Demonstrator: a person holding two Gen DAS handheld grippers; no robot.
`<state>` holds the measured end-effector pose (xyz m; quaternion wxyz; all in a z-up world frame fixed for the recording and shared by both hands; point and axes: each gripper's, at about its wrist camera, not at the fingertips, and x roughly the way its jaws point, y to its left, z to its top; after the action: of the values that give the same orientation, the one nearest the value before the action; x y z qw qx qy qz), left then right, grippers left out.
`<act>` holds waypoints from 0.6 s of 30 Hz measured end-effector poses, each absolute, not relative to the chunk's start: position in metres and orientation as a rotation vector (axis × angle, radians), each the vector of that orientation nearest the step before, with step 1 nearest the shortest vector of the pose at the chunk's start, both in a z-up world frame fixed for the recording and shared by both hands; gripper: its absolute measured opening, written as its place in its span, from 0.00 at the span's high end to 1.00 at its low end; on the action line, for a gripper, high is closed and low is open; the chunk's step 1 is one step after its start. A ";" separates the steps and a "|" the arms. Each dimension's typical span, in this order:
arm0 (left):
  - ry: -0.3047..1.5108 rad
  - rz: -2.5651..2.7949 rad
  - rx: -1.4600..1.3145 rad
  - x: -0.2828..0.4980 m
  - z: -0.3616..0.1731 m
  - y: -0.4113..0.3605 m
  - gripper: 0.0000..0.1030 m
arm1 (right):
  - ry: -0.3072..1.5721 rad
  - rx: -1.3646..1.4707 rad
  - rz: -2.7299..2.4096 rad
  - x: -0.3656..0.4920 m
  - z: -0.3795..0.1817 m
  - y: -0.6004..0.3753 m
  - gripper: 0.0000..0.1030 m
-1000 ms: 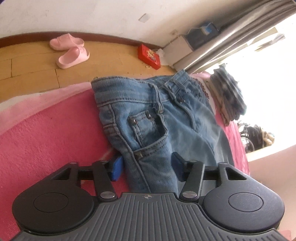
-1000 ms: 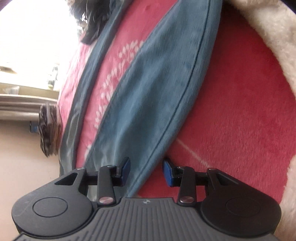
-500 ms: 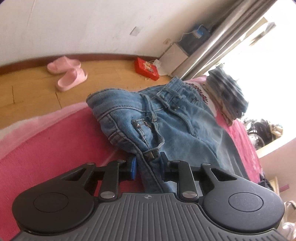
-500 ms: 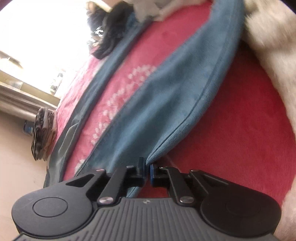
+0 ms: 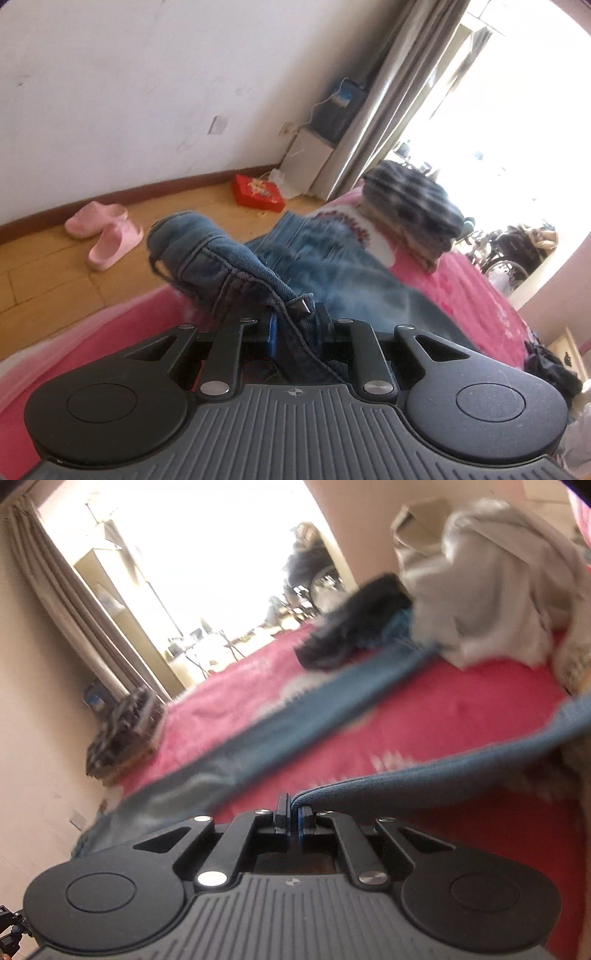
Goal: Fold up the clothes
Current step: 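Grasp the folded jeans edge with the left gripper and lift it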
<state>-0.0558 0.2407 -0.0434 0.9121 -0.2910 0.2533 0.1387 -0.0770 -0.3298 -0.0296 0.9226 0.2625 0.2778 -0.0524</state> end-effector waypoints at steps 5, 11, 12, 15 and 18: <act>0.496 0.275 -0.591 -0.014 -0.030 0.237 0.84 | 0.515 0.501 -0.062 -0.020 -0.006 -0.331 0.96; 0.508 0.256 -0.534 0.050 -0.018 0.231 0.84 | 0.509 0.458 -0.040 0.062 0.007 -0.332 0.96; 0.519 0.255 -0.523 0.061 -0.018 0.230 0.84 | 0.521 0.456 -0.043 0.077 0.005 -0.332 0.96; 0.568 0.261 -0.504 0.099 -0.025 0.231 0.84 | 0.571 0.469 -0.046 0.120 -0.009 -0.331 0.96; 0.628 0.270 -0.461 0.133 -0.038 0.229 0.84 | 0.623 0.483 -0.054 0.162 -0.031 -0.330 0.96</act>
<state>0.1326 0.2295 -0.0378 0.9161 -0.2242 0.3053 0.1313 0.1615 -0.3300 -0.0309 0.9229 0.2353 0.3036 -0.0265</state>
